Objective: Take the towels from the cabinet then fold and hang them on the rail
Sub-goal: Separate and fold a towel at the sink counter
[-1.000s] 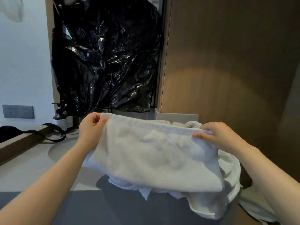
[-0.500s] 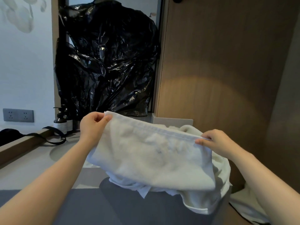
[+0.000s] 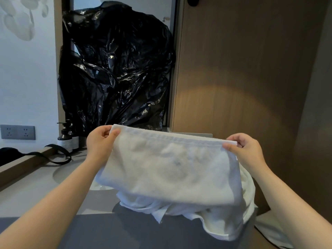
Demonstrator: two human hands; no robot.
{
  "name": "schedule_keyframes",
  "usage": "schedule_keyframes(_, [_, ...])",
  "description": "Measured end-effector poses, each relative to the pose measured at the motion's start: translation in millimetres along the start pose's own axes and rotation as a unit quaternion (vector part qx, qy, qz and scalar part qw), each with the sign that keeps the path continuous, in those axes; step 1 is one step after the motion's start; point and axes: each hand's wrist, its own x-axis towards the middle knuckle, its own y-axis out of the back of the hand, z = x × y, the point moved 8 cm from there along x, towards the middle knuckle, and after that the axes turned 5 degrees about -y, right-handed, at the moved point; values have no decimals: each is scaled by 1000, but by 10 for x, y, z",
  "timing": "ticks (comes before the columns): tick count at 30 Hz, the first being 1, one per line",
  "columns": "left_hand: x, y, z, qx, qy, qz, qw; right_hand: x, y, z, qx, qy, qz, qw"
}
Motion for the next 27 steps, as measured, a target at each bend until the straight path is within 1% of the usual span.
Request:
schedule_keyframes(4, [5, -47, 77, 19, -21, -4, 1000, -9, 83, -36, 45, -8, 52, 998])
schedule_keyframes(8, [21, -76, 195, 34, -47, -19, 998, -65, 211, -194, 49, 46, 70, 995])
schedule_keyframes(11, [13, -91, 264, 19, -39, -19, 999, -104, 293, -300, 4, 93, 95, 991])
schedule_keyframes(13, [-16, -137, 277, 4, -23, -24, 999, -108, 272, -327, -76, 123, 102, 984])
schedule_keyframes(15, [-50, -216, 234, 7, -5, -33, 999, -91, 193, -251, -144, 123, 90, 978])
schedule_keyframes(19, [-190, -463, -101, 50, 36, -64, 996, -66, -4, 168, -189, 52, 53, 979])
schedule_keyframes(22, [-276, -641, -390, 67, 57, -68, 994, -74, -154, 446, -238, 21, 30, 970])
schedule_keyframes(25, [-272, -727, -564, 62, 74, -62, 993, -76, -260, 503, -302, 18, 9, 953])
schedule_keyframes(27, [-243, -765, -620, 55, 74, -68, 993, -83, -348, 382, -304, 47, -10, 951])
